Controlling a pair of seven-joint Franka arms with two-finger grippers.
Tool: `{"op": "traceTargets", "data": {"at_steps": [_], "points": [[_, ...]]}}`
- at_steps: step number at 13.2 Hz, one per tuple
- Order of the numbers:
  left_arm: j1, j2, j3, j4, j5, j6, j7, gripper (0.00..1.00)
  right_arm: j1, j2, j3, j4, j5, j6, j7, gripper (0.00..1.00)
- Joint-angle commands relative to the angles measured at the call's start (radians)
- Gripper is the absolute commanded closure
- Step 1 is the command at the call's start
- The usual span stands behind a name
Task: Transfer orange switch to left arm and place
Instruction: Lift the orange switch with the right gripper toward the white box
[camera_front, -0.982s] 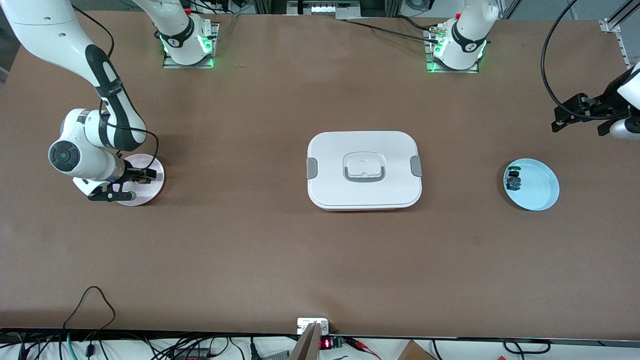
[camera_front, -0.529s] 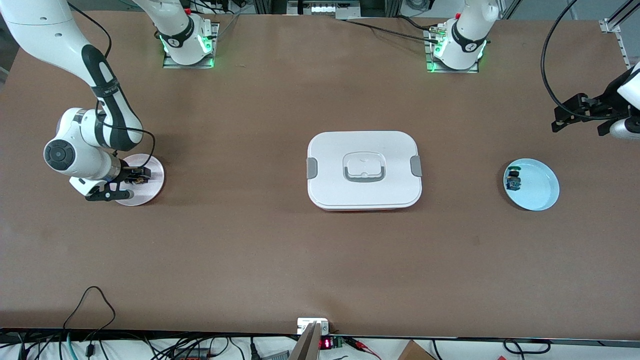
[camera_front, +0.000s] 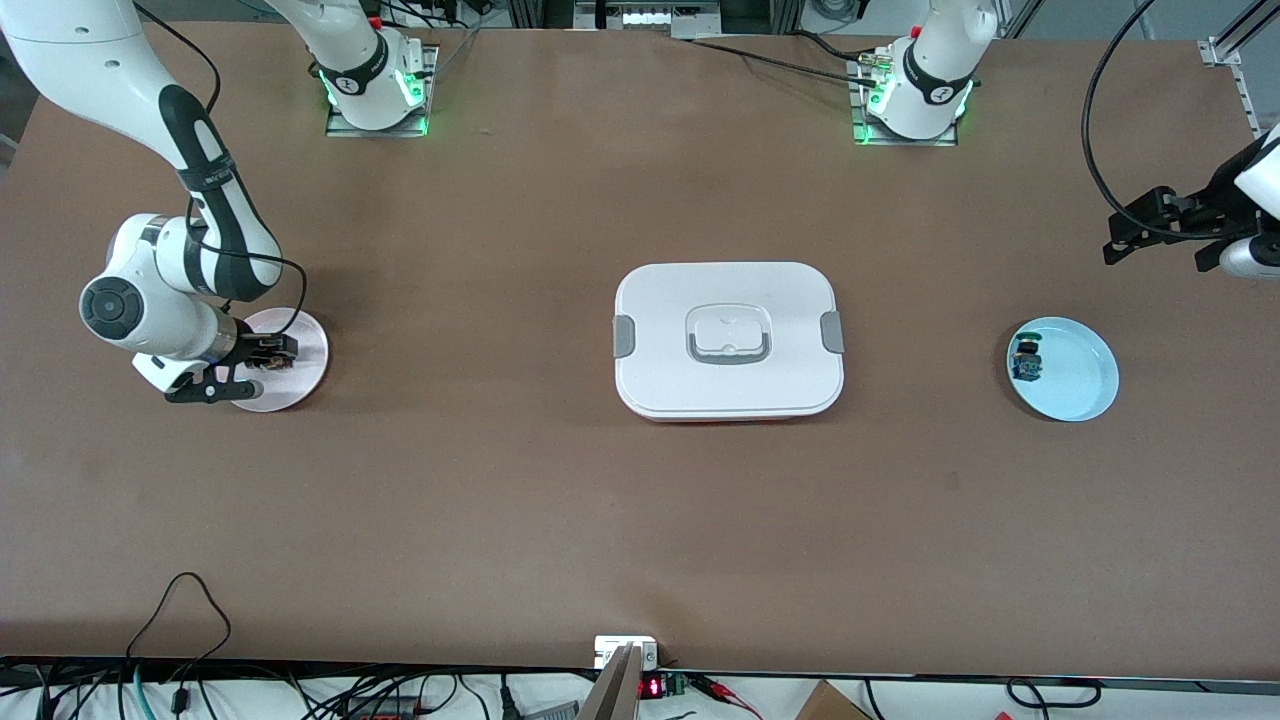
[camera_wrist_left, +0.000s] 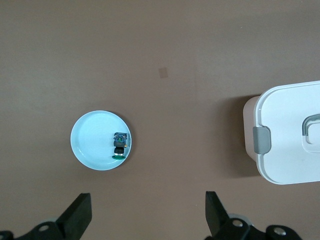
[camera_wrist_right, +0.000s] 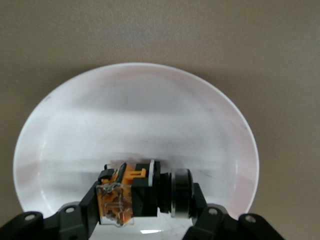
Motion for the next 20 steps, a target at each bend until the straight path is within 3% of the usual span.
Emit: {"op": "traceTargets", "data": {"at_steps": [1, 6, 10, 13, 16, 20], "points": [[0.007, 0.01, -0.004, 0.028, 0.013, -0.02, 0.002, 0.0, -0.008, -0.08, 0.039, 0.002, -0.001, -0.046, -0.059, 0.86], [0.007, 0.01, -0.004, 0.028, 0.013, -0.02, 0.002, 0.0, -0.01, -0.153, 0.074, 0.145, 0.011, -0.253, -0.064, 0.88], [0.006, 0.01, -0.004, 0.028, 0.013, -0.02, 0.002, 0.0, 0.009, -0.195, 0.14, 0.31, 0.086, -0.426, -0.064, 0.99], [0.006, 0.01, -0.004, 0.028, 0.013, -0.02, 0.002, 0.0, 0.03, -0.226, 0.153, 0.346, 0.137, -0.454, -0.082, 1.0], [0.006, 0.01, -0.004, 0.028, 0.013, -0.02, 0.002, 0.0, 0.033, -0.252, 0.196, 0.377, 0.304, -0.443, -0.225, 1.0], [0.006, 0.01, -0.004, 0.028, 0.013, -0.02, 0.002, 0.0, 0.033, -0.266, 0.317, 0.455, 0.333, -0.457, -0.294, 1.0]]}}
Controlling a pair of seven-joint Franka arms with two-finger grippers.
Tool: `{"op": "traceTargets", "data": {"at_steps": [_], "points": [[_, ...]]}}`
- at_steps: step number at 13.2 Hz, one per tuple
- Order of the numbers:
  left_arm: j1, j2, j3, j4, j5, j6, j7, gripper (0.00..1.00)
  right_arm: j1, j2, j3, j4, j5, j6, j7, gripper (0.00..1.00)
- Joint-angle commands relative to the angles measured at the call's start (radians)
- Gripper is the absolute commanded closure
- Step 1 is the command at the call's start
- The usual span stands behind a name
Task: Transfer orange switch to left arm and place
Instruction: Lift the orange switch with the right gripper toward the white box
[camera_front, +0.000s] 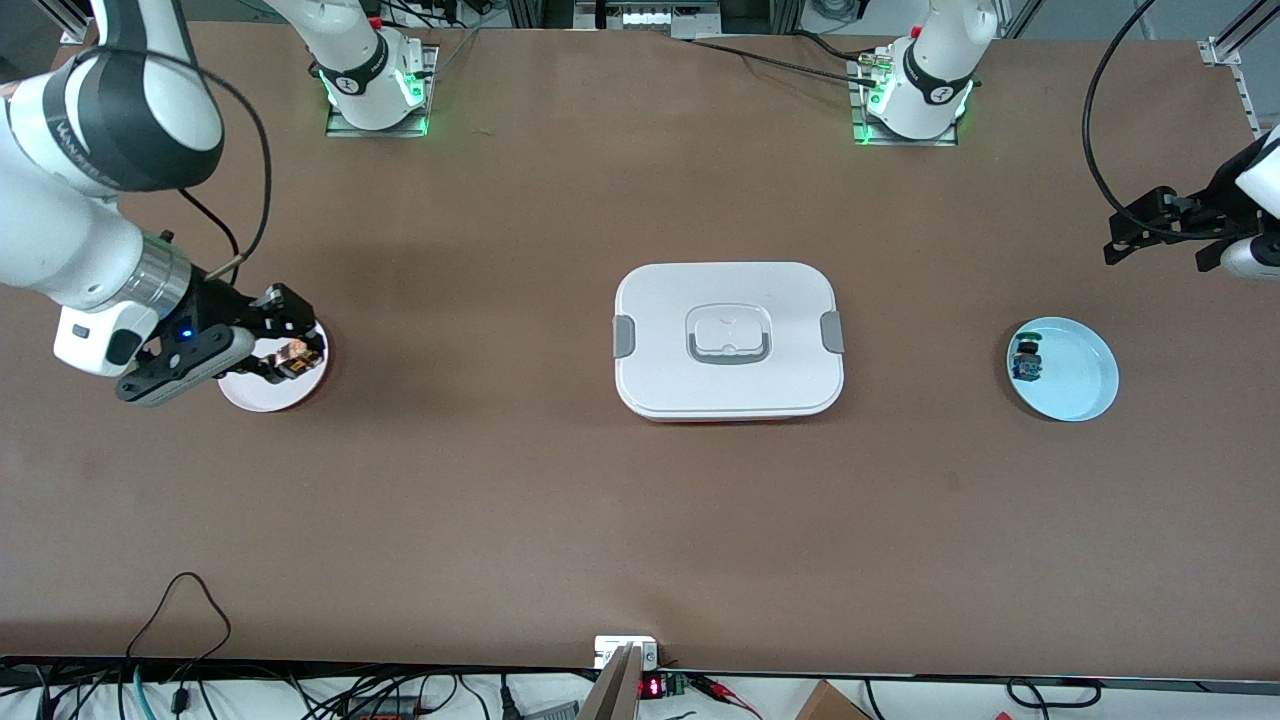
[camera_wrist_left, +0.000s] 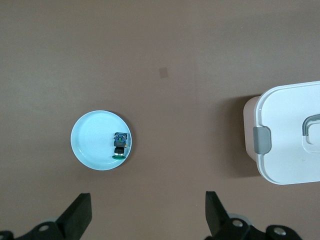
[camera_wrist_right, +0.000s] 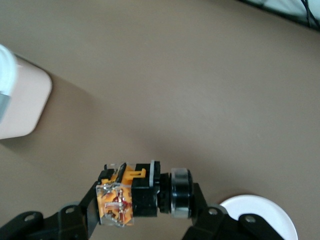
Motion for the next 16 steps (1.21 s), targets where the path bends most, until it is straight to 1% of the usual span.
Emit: {"op": "traceTargets", "data": {"at_steps": [1, 3, 4, 6, 8, 9, 10, 11, 14, 16], "points": [[0.004, 0.01, -0.004, 0.027, 0.013, -0.02, 0.002, 0.0, -0.007, -0.024, 0.085, 0.047, 0.039, -0.024, -0.049, 1.0], [0.006, 0.01, -0.004, 0.027, 0.013, -0.02, 0.0, 0.0, -0.005, -0.032, 0.137, 0.077, 0.185, -0.021, -0.064, 1.0], [0.004, 0.01, -0.004, 0.027, 0.013, -0.02, 0.0, 0.0, 0.011, -0.03, 0.153, 0.079, 0.225, -0.009, -0.087, 1.0], [0.004, 0.01, -0.004, 0.027, 0.011, -0.019, 0.0, 0.0, 0.053, -0.021, 0.156, 0.078, 0.309, 0.049, -0.199, 1.0], [0.004, 0.01, -0.004, 0.027, 0.014, -0.012, 0.0, 0.0, 0.091, -0.004, 0.154, 0.071, 0.448, 0.077, -0.378, 1.0], [0.004, 0.011, -0.004, 0.027, 0.011, -0.009, 0.003, 0.0, 0.105, 0.0, 0.154, 0.071, 0.502, 0.103, -0.448, 1.0], [0.0, 0.028, -0.006, 0.038, 0.011, -0.011, 0.002, 0.0, 0.119, 0.016, 0.156, 0.074, 0.536, 0.146, -0.511, 1.0], [0.0, 0.046, -0.006, 0.07, 0.01, -0.011, 0.002, 0.0, 0.137, 0.034, 0.156, 0.078, 0.576, 0.175, -0.567, 1.0], [-0.008, 0.092, -0.01, 0.112, 0.0, -0.012, -0.004, 0.0, 0.209, 0.071, 0.156, 0.079, 0.809, 0.302, -0.712, 0.99], [-0.008, 0.088, -0.019, 0.116, 0.013, -0.02, -0.009, 0.0, 0.249, 0.098, 0.156, 0.084, 0.953, 0.341, -0.786, 1.0]]}}
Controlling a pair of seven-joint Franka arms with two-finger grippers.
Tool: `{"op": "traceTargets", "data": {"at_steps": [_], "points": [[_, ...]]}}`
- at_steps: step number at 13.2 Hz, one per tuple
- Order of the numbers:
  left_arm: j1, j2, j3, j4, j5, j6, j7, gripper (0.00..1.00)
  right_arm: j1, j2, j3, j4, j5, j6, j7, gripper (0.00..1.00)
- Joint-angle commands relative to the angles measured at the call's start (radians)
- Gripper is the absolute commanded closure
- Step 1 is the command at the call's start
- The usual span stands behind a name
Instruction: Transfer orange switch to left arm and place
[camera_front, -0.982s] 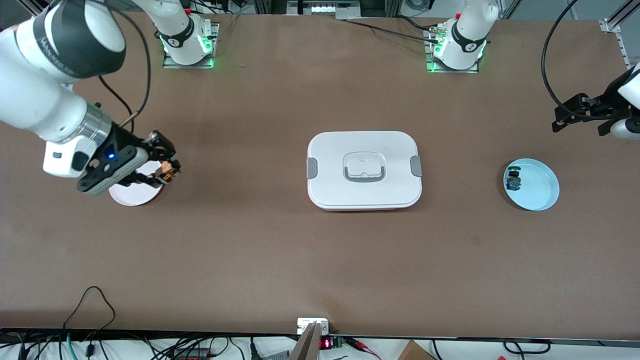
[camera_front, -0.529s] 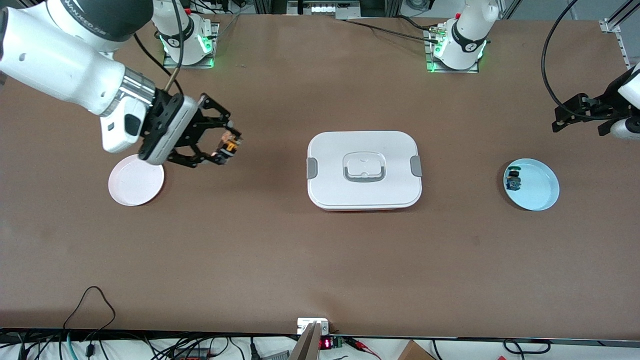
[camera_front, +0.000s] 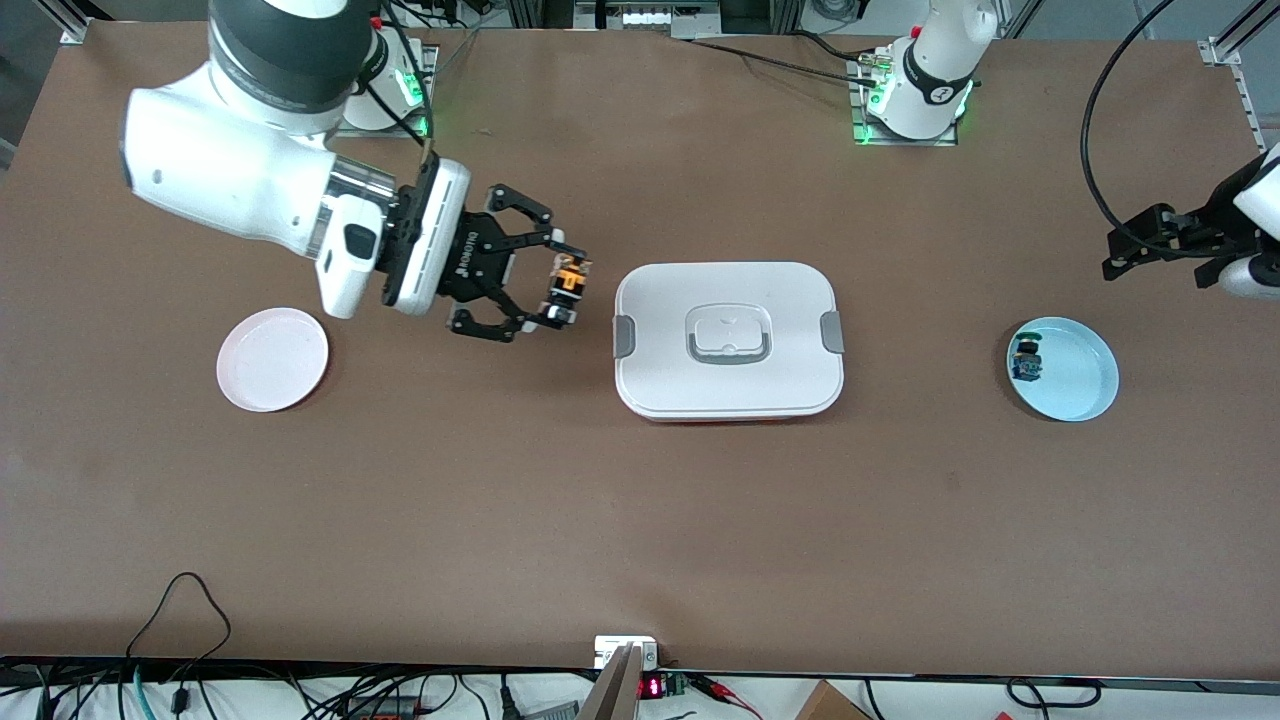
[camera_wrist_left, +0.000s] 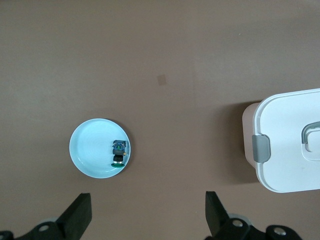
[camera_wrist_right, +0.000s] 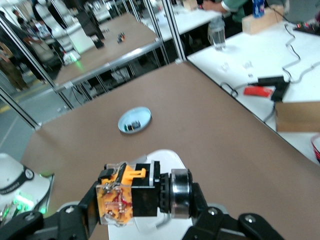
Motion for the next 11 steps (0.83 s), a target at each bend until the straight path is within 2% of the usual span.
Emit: {"op": "traceTargets", "data": {"at_steps": [1, 3, 5, 8, 11], "points": [[0.001, 0.013, -0.006, 0.05, 0.001, -0.038, -0.007, 0.0, 0.048, 0.044, -0.005, 0.036, 0.191, 0.036, -0.114, 1.0], [0.005, -0.001, -0.003, 0.1, 0.002, -0.089, -0.007, 0.0, 0.067, 0.075, -0.003, 0.053, 0.309, 0.027, -0.21, 1.0], [0.001, 0.002, -0.003, 0.107, 0.014, -0.106, -0.006, 0.0, 0.077, 0.104, -0.003, 0.071, 0.406, -0.022, -0.261, 1.0], [0.012, 0.022, 0.0, 0.096, 0.007, -0.109, -0.001, 0.0, 0.117, 0.148, -0.003, 0.111, 0.459, -0.044, -0.376, 1.0], [0.023, 0.045, 0.001, 0.099, -0.022, -0.17, 0.011, 0.0, 0.174, 0.184, -0.006, 0.148, 0.521, -0.007, -0.442, 1.0]]}}
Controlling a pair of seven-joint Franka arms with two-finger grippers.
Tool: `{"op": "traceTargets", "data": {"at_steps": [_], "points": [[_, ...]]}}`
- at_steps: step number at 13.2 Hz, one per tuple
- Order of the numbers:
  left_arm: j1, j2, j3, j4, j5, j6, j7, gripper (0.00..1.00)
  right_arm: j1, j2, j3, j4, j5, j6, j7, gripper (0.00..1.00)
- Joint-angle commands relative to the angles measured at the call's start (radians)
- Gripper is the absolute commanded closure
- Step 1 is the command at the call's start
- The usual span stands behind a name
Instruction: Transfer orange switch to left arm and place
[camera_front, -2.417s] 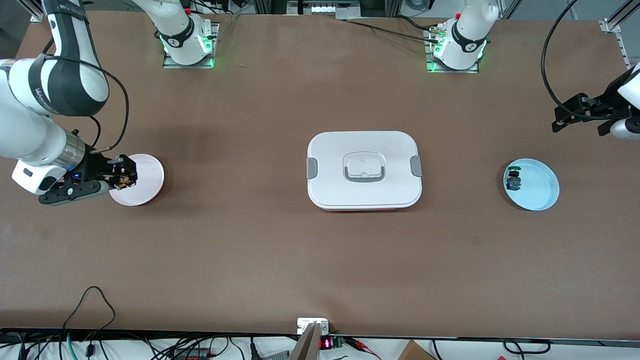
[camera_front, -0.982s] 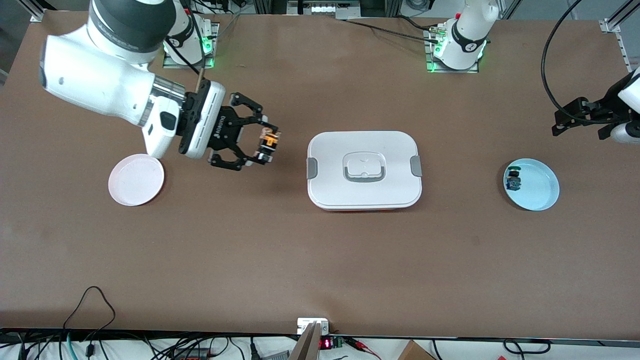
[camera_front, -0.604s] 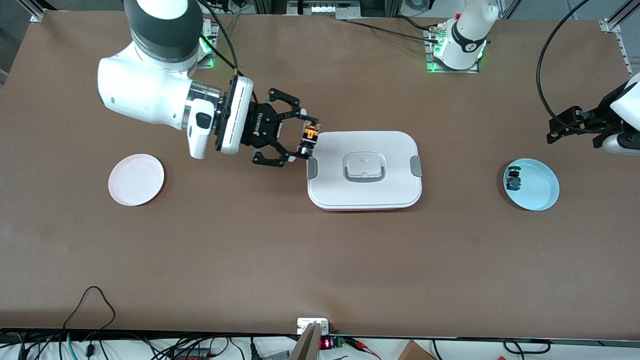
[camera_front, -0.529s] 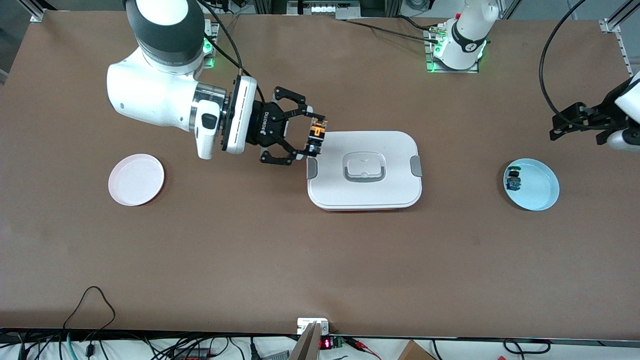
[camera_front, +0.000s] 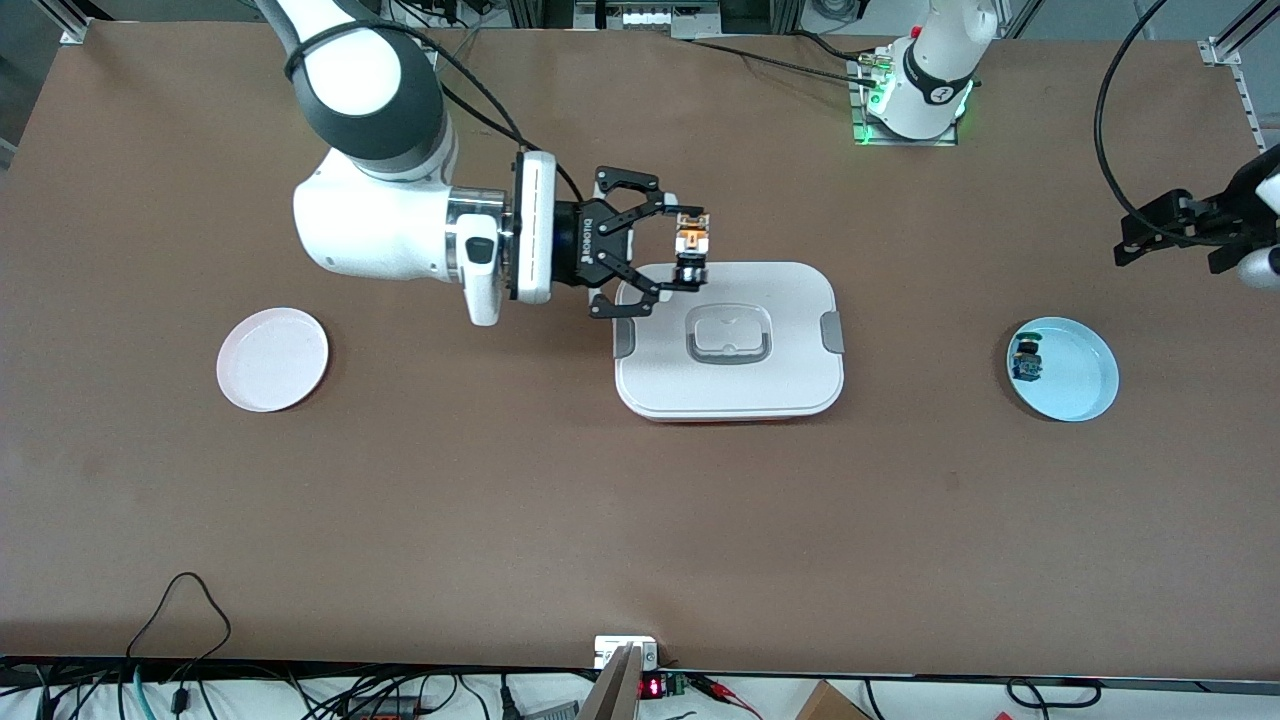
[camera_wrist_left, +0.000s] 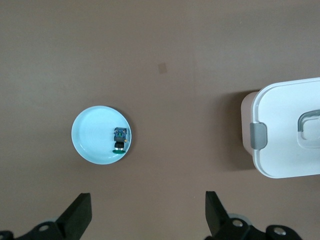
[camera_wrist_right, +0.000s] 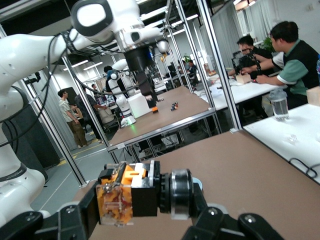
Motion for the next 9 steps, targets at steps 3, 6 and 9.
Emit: {"op": "traceTargets", "data": {"at_steps": [3, 6, 9], "points": [[0.059, 0.023, 0.002, 0.005, -0.312, -0.172, -0.009, 0.0, 0.07, 0.041, -0.008, 0.06, 0.139, 0.057, -0.086, 1.0], [0.059, 0.042, -0.007, -0.006, -0.528, -0.225, -0.026, 0.0, 0.072, 0.051, -0.008, 0.066, 0.169, 0.058, -0.155, 1.0], [0.07, 0.065, -0.003, -0.158, -1.019, -0.191, -0.134, 0.0, 0.072, 0.051, -0.011, 0.066, 0.169, 0.058, -0.183, 1.0]]}}
